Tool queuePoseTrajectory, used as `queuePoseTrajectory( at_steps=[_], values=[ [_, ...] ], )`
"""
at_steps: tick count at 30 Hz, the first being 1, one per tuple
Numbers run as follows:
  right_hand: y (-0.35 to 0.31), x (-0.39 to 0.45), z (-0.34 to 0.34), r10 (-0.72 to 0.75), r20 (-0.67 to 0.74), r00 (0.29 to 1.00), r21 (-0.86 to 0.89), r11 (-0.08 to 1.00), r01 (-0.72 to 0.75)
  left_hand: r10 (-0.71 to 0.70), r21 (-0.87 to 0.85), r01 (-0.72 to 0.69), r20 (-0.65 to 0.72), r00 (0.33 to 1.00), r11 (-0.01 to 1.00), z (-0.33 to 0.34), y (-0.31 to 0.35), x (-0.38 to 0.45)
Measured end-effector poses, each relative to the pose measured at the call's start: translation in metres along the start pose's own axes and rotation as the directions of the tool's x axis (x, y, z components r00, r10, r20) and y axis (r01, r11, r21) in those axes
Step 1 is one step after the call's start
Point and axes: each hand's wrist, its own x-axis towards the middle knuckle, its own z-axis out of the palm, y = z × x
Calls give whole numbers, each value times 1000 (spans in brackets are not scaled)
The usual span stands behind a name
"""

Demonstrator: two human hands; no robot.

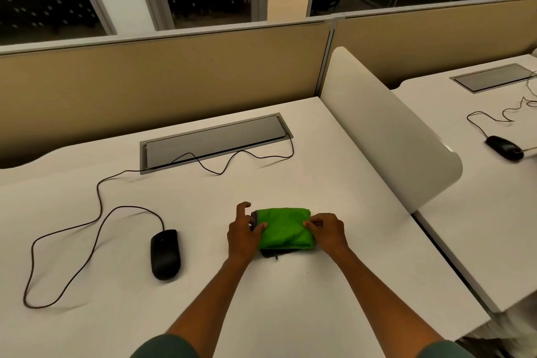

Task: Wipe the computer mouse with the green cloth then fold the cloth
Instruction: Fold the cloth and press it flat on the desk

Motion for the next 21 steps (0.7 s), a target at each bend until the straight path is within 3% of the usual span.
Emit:
queuePoseTrajectory(
  at_steps=[5, 10, 15, 18, 21],
  values=[
    [-5, 4, -3, 85, 86, 993, -139, 988, -72, 36, 103, -39, 30, 999, 994, -1, 4, 4],
    [-15, 5, 3, 140, 55, 989, -209, 970, -125, 68, 163, -79, 70, 995, 983, 0, 8, 8],
    [-5, -7, 12, 31, 62, 998, -533, 846, 7, 45, 179, -62, 100, 994, 982, 1, 8, 9],
    [5, -21, 23, -69, -39, 997, -538, 842, 37, 65, 191, -85, 107, 992, 978, 0, 7, 10],
    [3, -26, 30, -225, -217, 950, -486, 869, 95, 135, 249, -155, 97, 986, 956, -1, 8, 8]
  ],
)
